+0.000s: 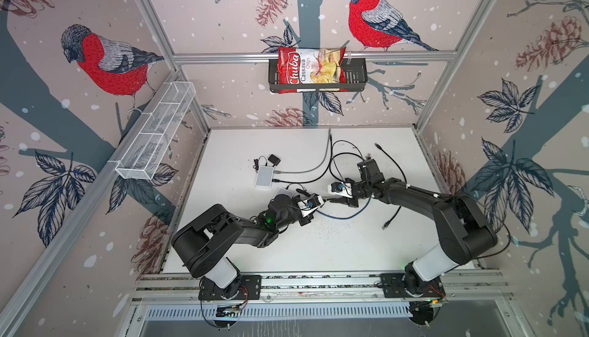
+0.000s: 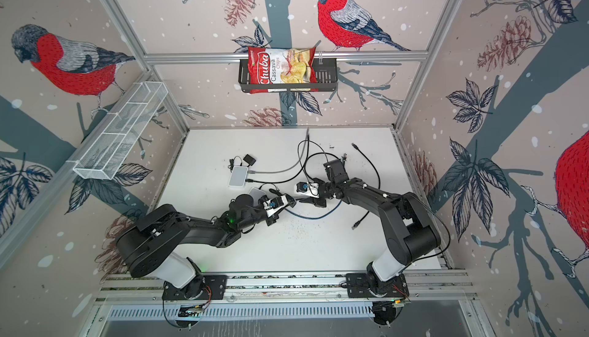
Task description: Insert the plug into the switch port
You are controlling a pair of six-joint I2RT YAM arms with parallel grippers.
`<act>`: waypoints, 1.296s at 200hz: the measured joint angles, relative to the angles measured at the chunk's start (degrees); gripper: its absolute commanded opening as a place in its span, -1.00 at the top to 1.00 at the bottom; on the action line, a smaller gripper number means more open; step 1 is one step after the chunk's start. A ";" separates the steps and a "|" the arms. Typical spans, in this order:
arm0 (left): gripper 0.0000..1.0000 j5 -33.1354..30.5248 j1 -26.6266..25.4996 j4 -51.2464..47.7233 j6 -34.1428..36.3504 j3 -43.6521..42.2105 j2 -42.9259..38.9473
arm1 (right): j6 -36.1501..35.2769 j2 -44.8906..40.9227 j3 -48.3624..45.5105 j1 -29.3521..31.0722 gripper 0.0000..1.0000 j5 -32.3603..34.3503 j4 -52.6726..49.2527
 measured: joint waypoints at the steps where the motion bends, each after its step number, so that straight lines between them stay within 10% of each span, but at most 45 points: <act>1: 1.00 0.00 0.00 0.11 0.04 0.00 0.00 | 0.00 0.00 0.02 0.04 0.24 -0.02 -0.02; 259: 1.00 0.46 0.00 2.43 0.61 -0.17 1.25 | -0.02 -1.46 2.14 3.21 0.48 -3.26 -2.95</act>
